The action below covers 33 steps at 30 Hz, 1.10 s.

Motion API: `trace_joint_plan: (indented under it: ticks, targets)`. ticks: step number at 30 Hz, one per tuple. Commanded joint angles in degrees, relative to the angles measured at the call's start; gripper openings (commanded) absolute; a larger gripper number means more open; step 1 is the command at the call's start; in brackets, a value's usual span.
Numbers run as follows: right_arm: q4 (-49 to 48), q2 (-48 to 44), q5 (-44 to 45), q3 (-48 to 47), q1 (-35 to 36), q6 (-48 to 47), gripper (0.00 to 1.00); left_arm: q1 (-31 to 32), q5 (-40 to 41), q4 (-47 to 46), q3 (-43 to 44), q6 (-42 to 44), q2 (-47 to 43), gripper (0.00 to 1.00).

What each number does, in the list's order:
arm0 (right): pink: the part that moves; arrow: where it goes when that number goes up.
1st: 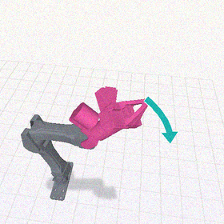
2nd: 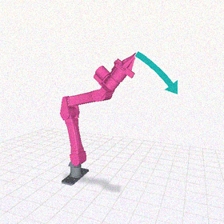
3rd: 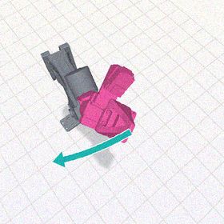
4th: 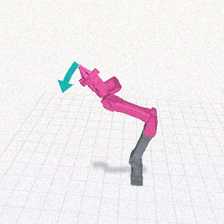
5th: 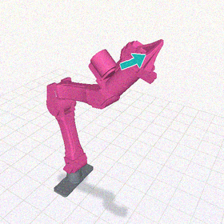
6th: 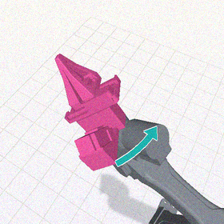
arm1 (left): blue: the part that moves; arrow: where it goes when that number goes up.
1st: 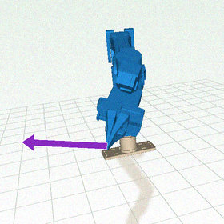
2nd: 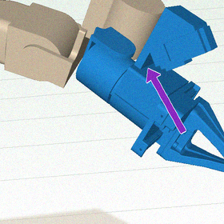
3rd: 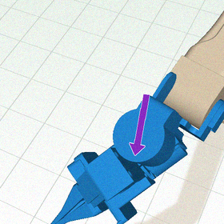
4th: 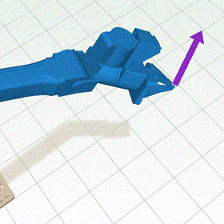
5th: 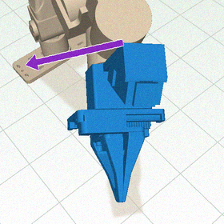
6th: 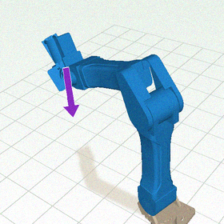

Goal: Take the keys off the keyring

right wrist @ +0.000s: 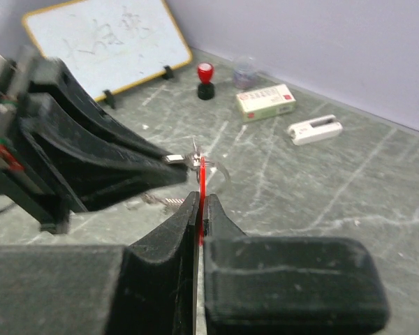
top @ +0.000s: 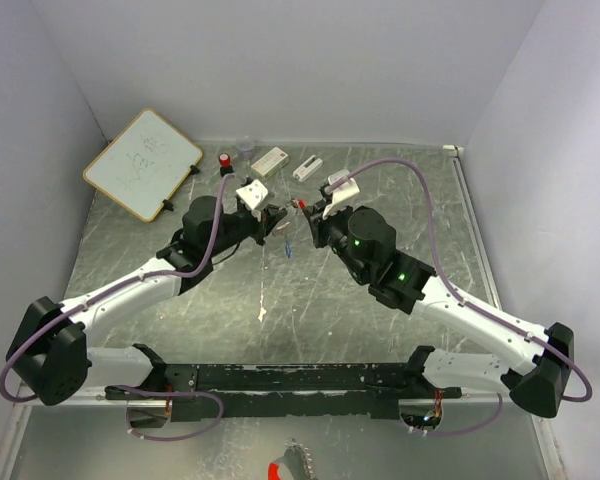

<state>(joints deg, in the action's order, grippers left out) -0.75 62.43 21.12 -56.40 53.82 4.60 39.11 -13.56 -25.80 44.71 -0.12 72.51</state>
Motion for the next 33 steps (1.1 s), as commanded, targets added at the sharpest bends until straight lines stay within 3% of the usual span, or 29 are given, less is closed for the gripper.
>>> trace_joint_plan:
  ticks: [1,6,10,16,21,33]
  targets:
    - [-3.2,-2.1,8.2,2.6,0.4,-1.6,0.0,0.2,6.6,15.4,7.5,7.9,-1.5,0.07]
    - [-2.8,-1.9,13.8,4.3,0.4,-1.5,0.0,0.2,7.6,25.5,12.8,10.5,-1.5,0.07]
    - [-3.2,-1.6,14.6,5.8,0.4,-1.0,0.0,0.3,7.0,25.7,13.2,10.3,-3.2,0.07]
    - [-3.8,-0.7,12.3,7.2,0.4,0.0,0.0,0.6,8.3,23.2,12.7,10.2,-5.2,0.07]
    - [-5.0,0.2,8.4,7.8,0.3,0.6,0.14,1.7,10.9,23.1,13.5,12.0,-5.9,0.07]
    - [-13.6,3.9,0.1,10.6,0.4,1.1,0.2,6.4,16.0,26.6,18.9,17.5,-5.4,0.07]
